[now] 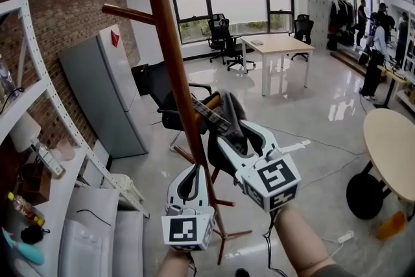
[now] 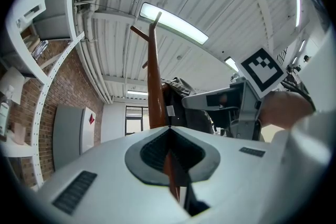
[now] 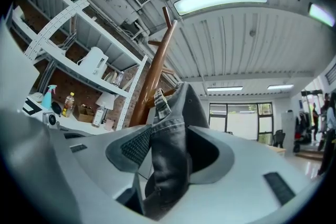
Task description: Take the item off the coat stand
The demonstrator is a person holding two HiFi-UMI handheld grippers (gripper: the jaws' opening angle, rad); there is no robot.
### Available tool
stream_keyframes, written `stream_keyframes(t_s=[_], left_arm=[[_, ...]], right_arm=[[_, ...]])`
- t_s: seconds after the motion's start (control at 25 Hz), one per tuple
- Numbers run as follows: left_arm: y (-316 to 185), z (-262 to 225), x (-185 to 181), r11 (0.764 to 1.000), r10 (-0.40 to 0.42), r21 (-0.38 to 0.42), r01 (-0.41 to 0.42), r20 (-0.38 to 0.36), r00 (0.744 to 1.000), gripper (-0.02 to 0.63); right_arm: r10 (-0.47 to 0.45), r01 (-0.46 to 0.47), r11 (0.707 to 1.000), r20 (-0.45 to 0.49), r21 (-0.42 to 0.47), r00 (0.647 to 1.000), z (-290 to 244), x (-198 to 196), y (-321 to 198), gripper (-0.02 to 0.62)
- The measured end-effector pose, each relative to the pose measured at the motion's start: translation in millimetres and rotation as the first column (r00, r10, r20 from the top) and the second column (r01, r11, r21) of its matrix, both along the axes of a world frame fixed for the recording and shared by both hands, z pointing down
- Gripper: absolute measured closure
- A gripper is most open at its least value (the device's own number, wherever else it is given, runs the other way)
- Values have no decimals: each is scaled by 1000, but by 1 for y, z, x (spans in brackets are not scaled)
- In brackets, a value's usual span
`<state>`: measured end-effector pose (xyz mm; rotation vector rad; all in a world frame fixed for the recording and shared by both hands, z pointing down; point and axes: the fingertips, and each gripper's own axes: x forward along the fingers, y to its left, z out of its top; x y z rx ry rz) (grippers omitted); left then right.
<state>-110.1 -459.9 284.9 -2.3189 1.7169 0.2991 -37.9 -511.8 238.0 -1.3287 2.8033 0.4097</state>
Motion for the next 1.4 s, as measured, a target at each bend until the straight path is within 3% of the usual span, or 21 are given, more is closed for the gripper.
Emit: stream_keyframes(t_s=[0.08, 0.72, 1.4], left_arm=[[-1, 0, 0, 1000, -2, 2, 2, 0, 1000, 600], [-7, -6, -1, 1000, -5, 17, 5, -12, 1000, 600], [-8, -14, 2, 999, 0, 34, 1, -10, 1000, 600]], right_arm=[[-4, 4, 1000, -10, 6, 1000, 1, -1, 0, 405], [-46, 45, 999, 69, 26, 997, -17, 8, -2, 519], [-39, 26, 997, 164, 78, 986, -55, 26, -15, 534]])
